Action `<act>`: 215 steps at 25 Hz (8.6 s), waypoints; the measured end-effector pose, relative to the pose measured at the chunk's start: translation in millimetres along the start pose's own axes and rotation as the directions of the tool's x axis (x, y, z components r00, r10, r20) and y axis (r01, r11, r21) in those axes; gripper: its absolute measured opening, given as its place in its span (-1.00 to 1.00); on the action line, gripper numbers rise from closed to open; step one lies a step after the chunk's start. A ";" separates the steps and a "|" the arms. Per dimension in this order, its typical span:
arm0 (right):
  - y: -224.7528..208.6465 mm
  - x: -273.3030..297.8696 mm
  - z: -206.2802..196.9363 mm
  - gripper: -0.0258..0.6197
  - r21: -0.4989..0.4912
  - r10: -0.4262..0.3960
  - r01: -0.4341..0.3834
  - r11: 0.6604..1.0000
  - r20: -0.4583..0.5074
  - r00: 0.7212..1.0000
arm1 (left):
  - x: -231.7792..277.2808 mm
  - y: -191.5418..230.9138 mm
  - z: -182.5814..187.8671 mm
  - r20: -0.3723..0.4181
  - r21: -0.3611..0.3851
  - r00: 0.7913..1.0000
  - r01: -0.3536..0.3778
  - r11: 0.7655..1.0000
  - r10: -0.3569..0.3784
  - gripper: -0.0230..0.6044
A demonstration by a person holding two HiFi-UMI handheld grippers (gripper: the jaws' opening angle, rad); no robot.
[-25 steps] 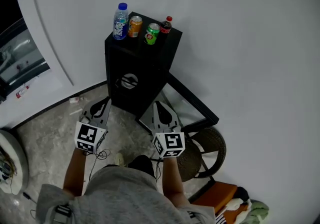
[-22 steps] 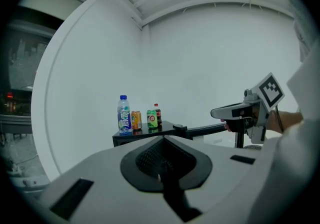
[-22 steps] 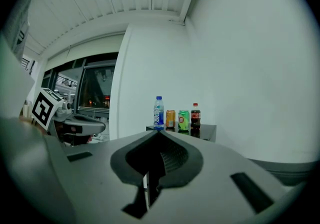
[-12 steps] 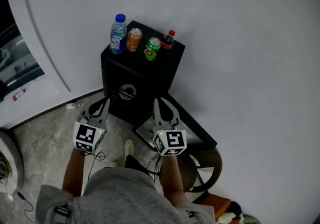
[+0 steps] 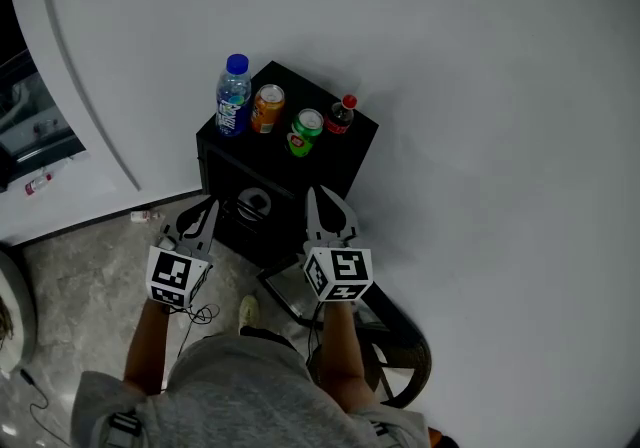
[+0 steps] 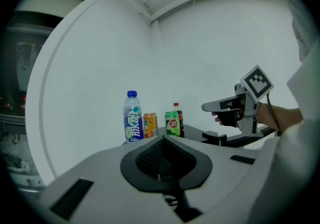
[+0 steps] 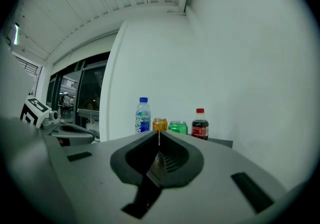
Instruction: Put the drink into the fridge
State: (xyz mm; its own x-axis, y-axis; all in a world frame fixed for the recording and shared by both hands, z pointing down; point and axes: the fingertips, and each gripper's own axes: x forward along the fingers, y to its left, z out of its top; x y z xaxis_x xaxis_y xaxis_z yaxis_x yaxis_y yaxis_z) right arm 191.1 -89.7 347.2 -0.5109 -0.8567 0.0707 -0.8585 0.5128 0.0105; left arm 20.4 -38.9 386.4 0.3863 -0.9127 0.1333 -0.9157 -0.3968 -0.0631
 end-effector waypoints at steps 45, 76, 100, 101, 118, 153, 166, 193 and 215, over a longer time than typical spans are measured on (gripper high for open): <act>-53.3 163.1 -35.3 0.05 0.023 0.048 -0.045 0.999 -0.155 0.987 | 61.8 67.5 -24.8 -0.074 -0.069 0.977 -0.207 0.976 0.202 -0.91; 8.4 90.7 20.6 0.07 0.015 -0.151 0.152 0.988 -0.050 0.987 | 14.8 116.8 -20.9 -0.012 -0.057 0.999 0.041 0.998 -0.042 -0.91; 122.3 23.2 -43.9 0.07 0.083 -0.160 0.159 0.984 0.004 0.987 | -12.6 106.1 -86.2 -0.098 -0.060 0.963 0.246 0.967 -0.251 -0.91; 124.0 23.5 -50.5 0.07 0.082 -0.153 0.152 0.985 0.007 0.988 | -10.5 104.5 -91.5 -0.100 -0.067 0.963 0.245 0.967 -0.251 -0.91; 99.6 63.4 -212.4 0.07 0.122 -0.040 0.044 0.992 -0.037 0.999 | 22.0 90.6 -196.5 -0.112 -0.092 0.976 0.177 0.980 -0.187 -0.91; 39.5 261.0 -375.6 0.07 -0.005 0.049 -0.049 0.999 -0.009 0.999 | 97.7 139.5 -338.6 -0.042 -0.080 0.999 0.028 0.996 -0.031 -0.91; 29.1 292.9 -387.5 0.07 -0.014 0.027 -0.027 1.000 -0.017 0.999 | 102.6 138.2 -347.4 -0.046 -0.091 0.999 0.017 0.996 -0.021 -0.91; 65.7 202.2 -330.3 0.06 -0.030 0.019 -0.021 0.999 -0.048 0.999 | 54.9 117.2 -278.9 -0.027 -0.099 0.997 0.066 0.993 -0.069 -0.91; 128.4 78.1 -147.0 -0.31 0.007 0.054 -0.054 0.999 0.025 0.998 | -6.5 79.8 -97.0 0.050 0.021 0.989 0.139 0.990 -0.140 -0.91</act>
State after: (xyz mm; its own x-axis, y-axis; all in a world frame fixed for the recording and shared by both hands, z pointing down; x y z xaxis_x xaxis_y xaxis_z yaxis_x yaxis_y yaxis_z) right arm 47.6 -82.7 500.8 -0.5573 -0.8290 0.0463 -0.8299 0.5579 -0.0006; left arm -65.9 -55.1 476.5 0.5158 -0.8518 0.0913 -0.8505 -0.5220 -0.0649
